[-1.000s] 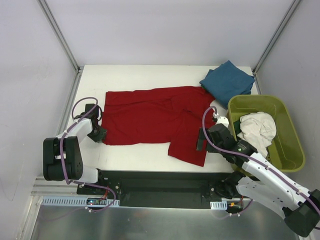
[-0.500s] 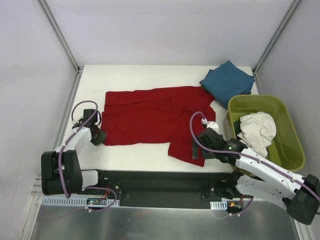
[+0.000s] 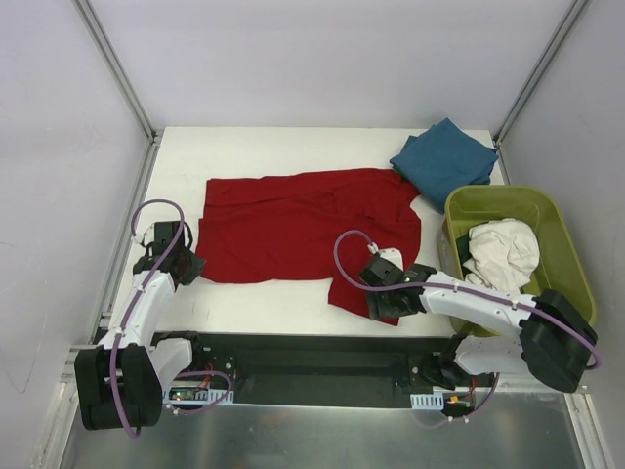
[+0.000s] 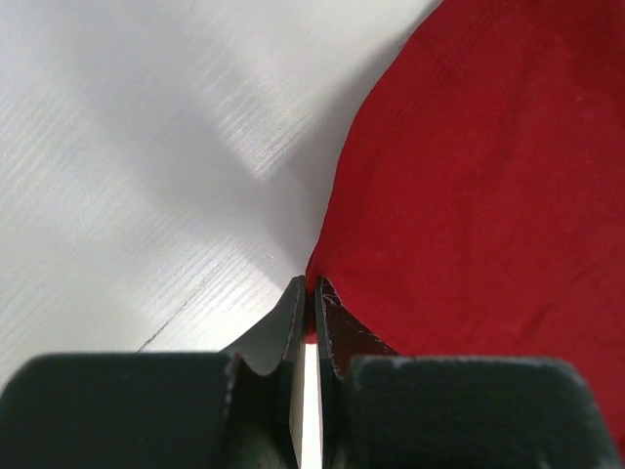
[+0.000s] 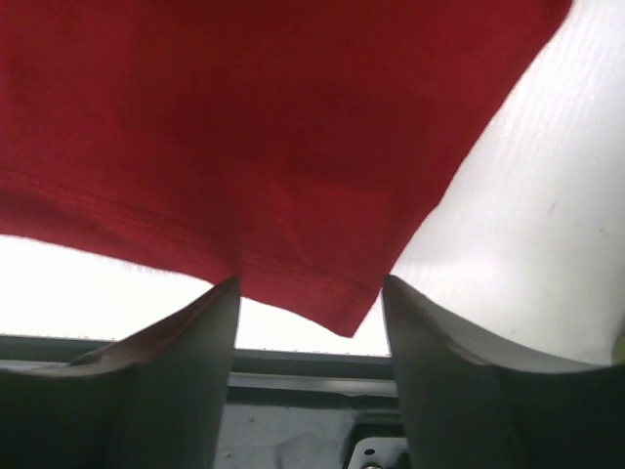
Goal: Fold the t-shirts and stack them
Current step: Flatten out the tshirt, then fold the flattened tshirt in 1/3 of the way
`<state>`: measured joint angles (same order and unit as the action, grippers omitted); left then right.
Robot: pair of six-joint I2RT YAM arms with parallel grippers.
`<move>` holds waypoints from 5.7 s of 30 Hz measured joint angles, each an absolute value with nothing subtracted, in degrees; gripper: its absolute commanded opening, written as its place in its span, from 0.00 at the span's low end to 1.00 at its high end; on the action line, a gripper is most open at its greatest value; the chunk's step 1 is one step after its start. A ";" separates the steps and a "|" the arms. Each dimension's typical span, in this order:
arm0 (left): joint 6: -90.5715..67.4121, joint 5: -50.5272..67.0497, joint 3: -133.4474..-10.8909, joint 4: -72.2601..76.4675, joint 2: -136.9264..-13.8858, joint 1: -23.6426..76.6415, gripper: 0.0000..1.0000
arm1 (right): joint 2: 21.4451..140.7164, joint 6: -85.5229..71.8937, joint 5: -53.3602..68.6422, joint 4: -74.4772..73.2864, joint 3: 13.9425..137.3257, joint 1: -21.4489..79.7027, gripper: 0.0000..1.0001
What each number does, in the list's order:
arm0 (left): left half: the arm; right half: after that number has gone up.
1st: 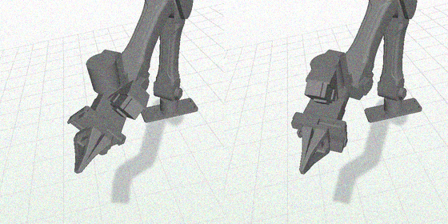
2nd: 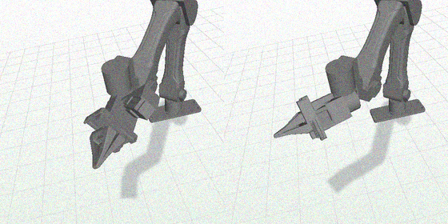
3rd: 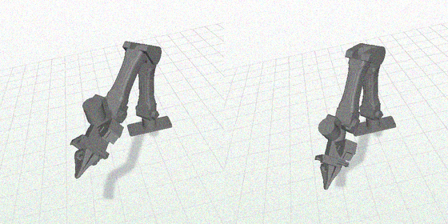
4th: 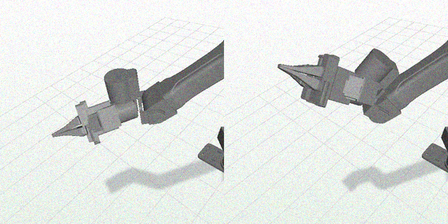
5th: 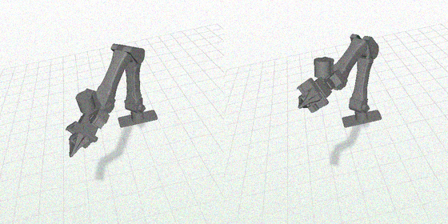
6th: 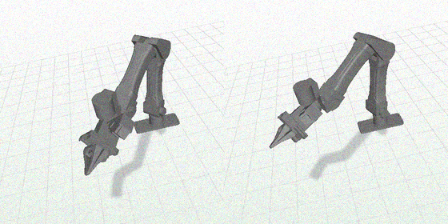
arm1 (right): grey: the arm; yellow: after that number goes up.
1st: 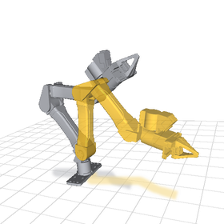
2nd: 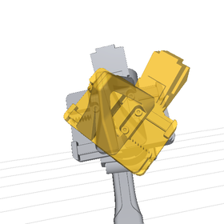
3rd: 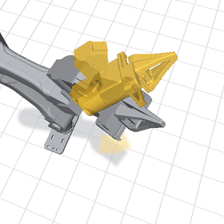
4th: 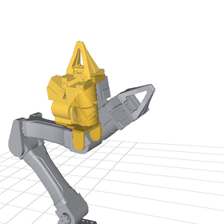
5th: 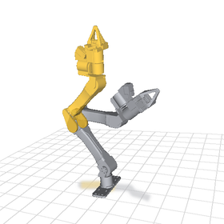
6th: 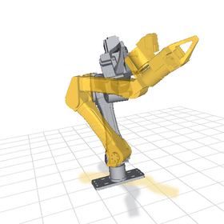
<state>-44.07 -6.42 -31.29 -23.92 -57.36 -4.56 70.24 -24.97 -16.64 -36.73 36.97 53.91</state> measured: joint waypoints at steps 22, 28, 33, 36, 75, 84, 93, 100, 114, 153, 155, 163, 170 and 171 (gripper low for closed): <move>-44.40 -6.15 -31.31 -26.06 -57.04 -4.56 0.00 | 76.88 -23.86 -13.63 -30.41 38.13 49.71 0.00; -44.51 -4.71 -34.04 -27.33 -56.16 -4.56 0.00 | 71.61 -22.87 -23.62 -31.70 39.48 49.50 0.00; -44.71 -2.26 -42.78 -30.15 -52.51 -4.56 0.00 | 60.27 -17.02 -31.42 -31.55 49.12 49.47 0.01; -44.93 -0.45 -52.49 -31.86 -49.01 -4.56 0.00 | 54.02 -11.53 -35.86 -30.94 58.30 49.47 0.01; -36.34 -6.81 -115.59 -43.24 -48.86 -4.56 0.00 | 50.13 16.82 -21.93 -33.82 113.14 49.50 0.00; -36.62 -9.54 -91.42 -32.47 -68.60 -4.56 0.00 | 72.49 19.29 -36.82 -24.69 97.54 35.53 0.01; -33.93 -10.92 -99.26 -25.56 -110.43 -4.54 0.00 | 111.87 8.75 -18.33 -24.29 102.59 20.73 0.03; -31.09 -9.19 -112.14 -23.83 -132.97 -4.54 0.00 | 132.57 3.81 -8.14 -24.40 117.14 17.47 0.06; -27.22 -8.51 -107.44 -22.55 -131.72 -4.56 0.00 | 129.82 0.56 -1.04 -24.32 111.07 16.25 0.04; -25.87 -13.41 -72.53 -22.70 -97.51 -5.37 0.08 | 95.90 -8.03 -4.27 -46.46 82.02 24.49 0.17; -25.74 -13.89 -71.90 -22.87 -97.51 -5.37 0.44 | 96.38 -8.56 -5.17 -47.07 81.65 24.56 0.41; -23.77 -16.14 -71.16 -23.46 -97.21 -5.37 0.99 | 101.97 -8.99 -8.49 -48.45 81.34 25.76 0.96; -23.75 -16.10 -70.48 -23.68 -94.89 -5.37 0.99 | 99.42 -3.38 -14.81 -47.33 81.38 34.48 0.98; -23.75 -16.03 -70.48 -23.68 -94.80 -5.39 0.99 | 99.20 -2.59 -14.66 -46.54 81.45 36.27 0.97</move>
<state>-23.75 -16.03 -70.48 -23.68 -94.80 -5.39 99.20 -2.59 -14.66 -46.54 81.45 36.27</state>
